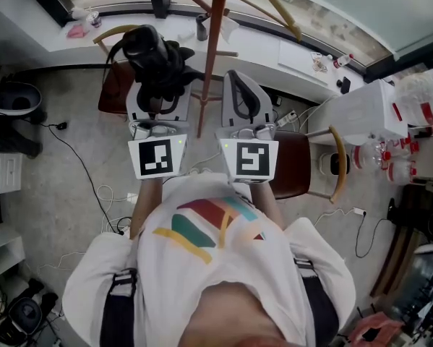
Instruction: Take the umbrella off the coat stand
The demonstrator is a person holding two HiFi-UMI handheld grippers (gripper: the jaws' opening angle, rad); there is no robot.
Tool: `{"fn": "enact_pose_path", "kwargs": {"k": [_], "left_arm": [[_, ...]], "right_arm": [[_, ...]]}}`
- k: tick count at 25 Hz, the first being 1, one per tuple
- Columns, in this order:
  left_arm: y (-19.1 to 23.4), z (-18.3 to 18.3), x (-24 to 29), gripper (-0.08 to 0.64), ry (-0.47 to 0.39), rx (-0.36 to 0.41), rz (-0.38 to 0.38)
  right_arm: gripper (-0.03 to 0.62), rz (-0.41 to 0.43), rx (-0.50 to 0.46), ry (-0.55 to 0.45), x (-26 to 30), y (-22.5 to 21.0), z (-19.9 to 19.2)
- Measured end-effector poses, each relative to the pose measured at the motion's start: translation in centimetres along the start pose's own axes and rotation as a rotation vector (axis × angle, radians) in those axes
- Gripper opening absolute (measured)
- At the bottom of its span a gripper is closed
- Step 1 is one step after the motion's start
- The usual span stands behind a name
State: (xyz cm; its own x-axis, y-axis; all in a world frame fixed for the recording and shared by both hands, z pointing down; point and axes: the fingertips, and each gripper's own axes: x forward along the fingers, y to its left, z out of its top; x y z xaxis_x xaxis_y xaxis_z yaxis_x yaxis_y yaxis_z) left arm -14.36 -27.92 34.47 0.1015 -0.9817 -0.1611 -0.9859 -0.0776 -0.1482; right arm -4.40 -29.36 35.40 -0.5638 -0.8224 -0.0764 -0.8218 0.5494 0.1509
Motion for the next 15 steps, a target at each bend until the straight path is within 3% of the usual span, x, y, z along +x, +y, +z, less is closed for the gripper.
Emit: {"fn": "enact_pose_path", "kwargs": {"k": [15], "left_arm": [[-0.4,0.2,-0.9,0.241,0.002,0.021,-0.003]], "right_arm": [[0.0,0.011,-0.044,0.048,-1.3,0.7,-0.3]]}}
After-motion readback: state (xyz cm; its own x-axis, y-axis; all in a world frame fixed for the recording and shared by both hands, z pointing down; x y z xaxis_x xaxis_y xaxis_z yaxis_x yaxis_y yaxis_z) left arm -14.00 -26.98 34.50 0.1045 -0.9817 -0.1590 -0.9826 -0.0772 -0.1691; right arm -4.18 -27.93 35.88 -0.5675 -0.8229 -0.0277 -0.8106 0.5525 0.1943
